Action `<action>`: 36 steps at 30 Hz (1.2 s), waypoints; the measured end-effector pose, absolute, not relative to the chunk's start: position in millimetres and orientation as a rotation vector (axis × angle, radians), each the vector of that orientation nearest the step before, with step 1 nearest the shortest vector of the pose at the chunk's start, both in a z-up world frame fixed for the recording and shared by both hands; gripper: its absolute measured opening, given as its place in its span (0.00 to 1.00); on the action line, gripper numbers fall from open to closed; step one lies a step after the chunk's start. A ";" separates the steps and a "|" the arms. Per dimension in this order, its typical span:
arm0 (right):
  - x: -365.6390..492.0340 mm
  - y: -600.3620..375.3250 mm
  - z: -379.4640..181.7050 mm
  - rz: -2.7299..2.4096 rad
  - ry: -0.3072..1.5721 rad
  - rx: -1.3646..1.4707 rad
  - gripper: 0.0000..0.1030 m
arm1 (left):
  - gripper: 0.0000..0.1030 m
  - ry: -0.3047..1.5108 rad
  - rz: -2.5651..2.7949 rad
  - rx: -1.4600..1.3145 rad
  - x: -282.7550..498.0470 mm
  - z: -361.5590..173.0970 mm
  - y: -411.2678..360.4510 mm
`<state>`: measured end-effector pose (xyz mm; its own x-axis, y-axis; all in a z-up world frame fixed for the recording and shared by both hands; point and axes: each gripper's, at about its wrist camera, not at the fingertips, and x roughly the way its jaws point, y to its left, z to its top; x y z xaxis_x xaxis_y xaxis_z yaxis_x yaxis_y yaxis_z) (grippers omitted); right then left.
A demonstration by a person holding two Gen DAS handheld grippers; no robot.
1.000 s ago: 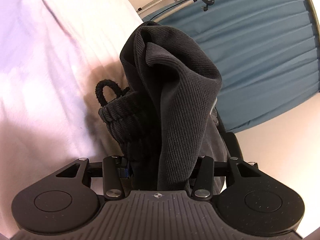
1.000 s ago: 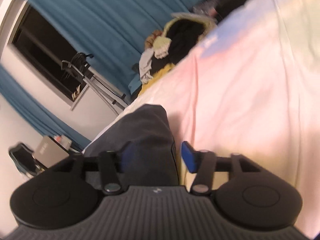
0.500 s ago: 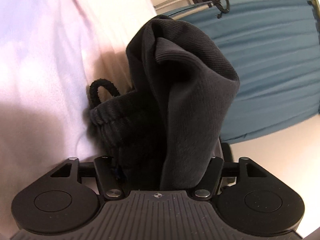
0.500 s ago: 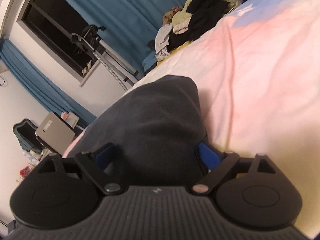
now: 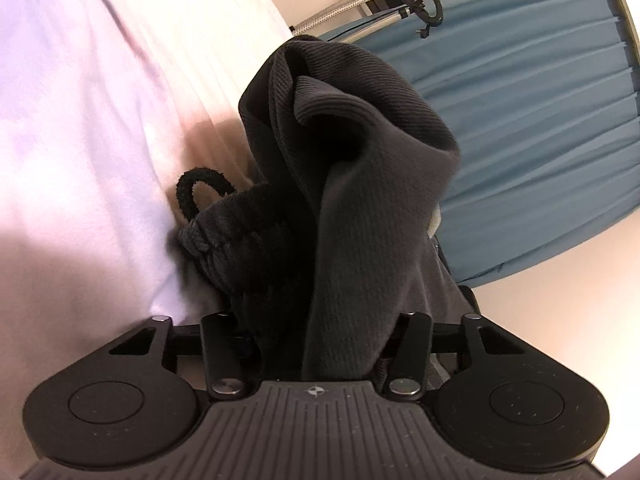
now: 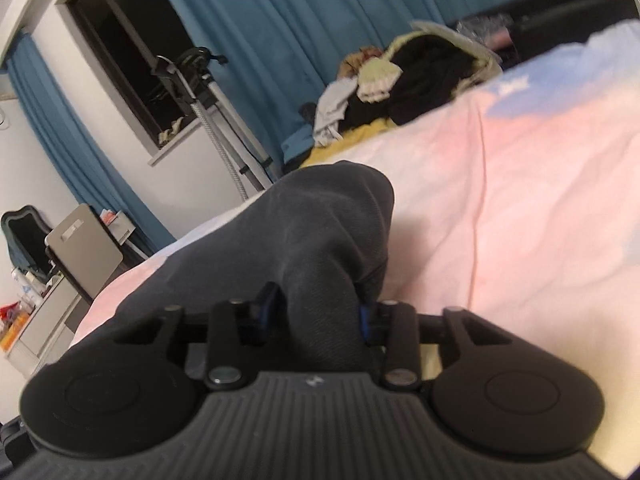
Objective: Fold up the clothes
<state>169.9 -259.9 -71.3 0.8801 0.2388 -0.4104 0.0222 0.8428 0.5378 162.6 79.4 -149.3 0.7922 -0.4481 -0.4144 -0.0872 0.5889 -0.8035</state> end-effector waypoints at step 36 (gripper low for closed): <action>-67.6 -609.6 44.4 -0.297 0.086 0.562 0.19 | 0.46 0.668 -0.900 -0.530 86.4 -46.5 -312.2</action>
